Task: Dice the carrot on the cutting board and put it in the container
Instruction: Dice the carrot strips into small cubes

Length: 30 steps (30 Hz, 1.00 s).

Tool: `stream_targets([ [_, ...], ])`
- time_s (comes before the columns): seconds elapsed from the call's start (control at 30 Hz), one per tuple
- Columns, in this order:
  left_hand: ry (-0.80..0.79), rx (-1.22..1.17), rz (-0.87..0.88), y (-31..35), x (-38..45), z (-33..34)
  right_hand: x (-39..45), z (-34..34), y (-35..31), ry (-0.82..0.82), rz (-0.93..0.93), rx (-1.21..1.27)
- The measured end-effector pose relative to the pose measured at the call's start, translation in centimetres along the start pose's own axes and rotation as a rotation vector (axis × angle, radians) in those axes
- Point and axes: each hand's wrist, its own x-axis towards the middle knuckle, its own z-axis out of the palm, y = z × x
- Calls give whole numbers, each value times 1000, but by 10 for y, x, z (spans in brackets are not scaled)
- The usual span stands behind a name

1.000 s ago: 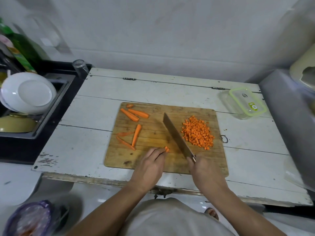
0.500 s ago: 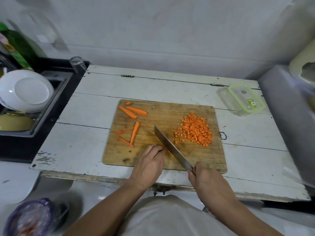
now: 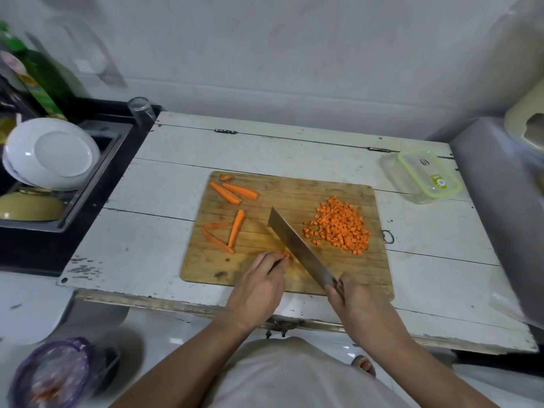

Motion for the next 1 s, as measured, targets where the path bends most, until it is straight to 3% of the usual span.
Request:
stream_targets([
  [0.23,47,11,24,3,-2,0,-16,0,-3,-65,15,-65],
  [0.47,6,-6,10,5,-1,-4,22,8,-32,-13,0,-89],
  [0.67,-13,-50,-62,4,-3,-5,14,-2,-10,-2,32,1],
  [1.0,41,9,-1,4,-4,-3,-11,3,-8,-64,13,-78],
])
